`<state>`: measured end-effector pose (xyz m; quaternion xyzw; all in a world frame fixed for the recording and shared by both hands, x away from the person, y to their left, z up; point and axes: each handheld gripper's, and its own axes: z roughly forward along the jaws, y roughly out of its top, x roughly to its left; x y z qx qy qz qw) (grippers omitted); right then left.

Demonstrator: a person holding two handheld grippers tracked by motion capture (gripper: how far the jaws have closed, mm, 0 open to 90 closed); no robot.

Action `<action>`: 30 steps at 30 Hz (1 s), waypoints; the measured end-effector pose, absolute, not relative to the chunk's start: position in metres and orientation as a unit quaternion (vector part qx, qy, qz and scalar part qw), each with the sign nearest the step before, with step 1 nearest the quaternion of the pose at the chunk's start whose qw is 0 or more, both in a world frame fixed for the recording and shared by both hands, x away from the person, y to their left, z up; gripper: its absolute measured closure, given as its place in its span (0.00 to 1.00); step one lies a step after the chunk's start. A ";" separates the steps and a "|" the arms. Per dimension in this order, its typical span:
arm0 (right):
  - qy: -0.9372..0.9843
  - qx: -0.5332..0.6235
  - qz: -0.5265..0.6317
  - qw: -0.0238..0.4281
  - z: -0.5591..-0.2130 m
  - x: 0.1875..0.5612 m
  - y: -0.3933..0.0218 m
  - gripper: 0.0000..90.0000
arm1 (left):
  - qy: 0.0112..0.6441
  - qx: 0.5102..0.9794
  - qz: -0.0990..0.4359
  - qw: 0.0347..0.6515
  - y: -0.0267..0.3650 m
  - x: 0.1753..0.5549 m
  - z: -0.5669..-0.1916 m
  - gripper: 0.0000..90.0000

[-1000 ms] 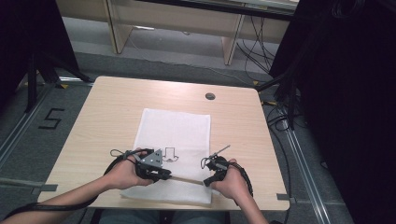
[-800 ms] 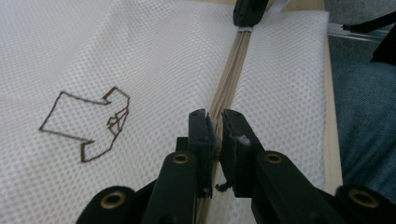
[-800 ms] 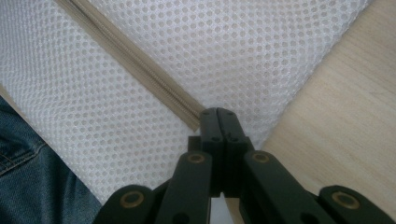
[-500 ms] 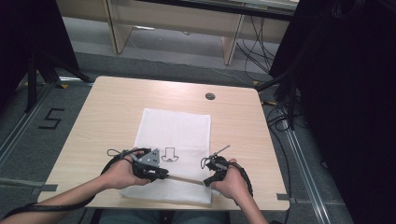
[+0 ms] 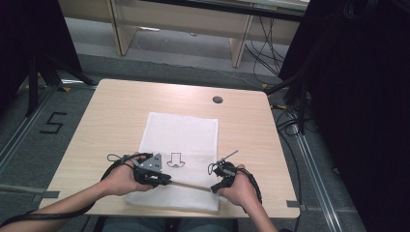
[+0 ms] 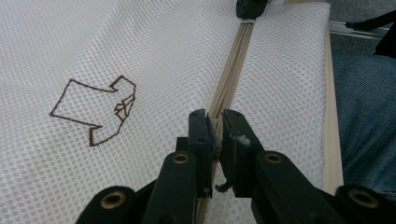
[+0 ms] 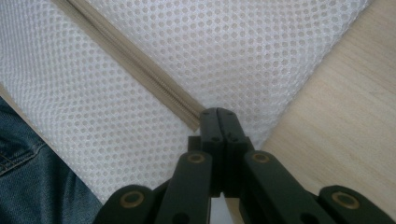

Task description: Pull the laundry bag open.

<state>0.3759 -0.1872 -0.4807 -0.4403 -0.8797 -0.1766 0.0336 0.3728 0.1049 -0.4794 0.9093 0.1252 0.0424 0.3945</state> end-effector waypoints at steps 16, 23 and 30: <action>-0.878 -0.445 -0.175 0.037 -0.480 0.376 -0.187 1.00 | 0.134 0.910 0.049 0.390 0.119 0.373 -0.478 0.91; -0.877 -0.445 -0.175 0.038 -0.480 0.376 -0.187 1.00 | 0.137 0.907 0.041 0.397 0.122 0.371 -0.477 0.91; -0.875 -0.448 -0.182 0.038 -0.481 0.376 -0.188 1.00 | 0.141 0.905 0.034 0.400 0.124 0.368 -0.480 0.91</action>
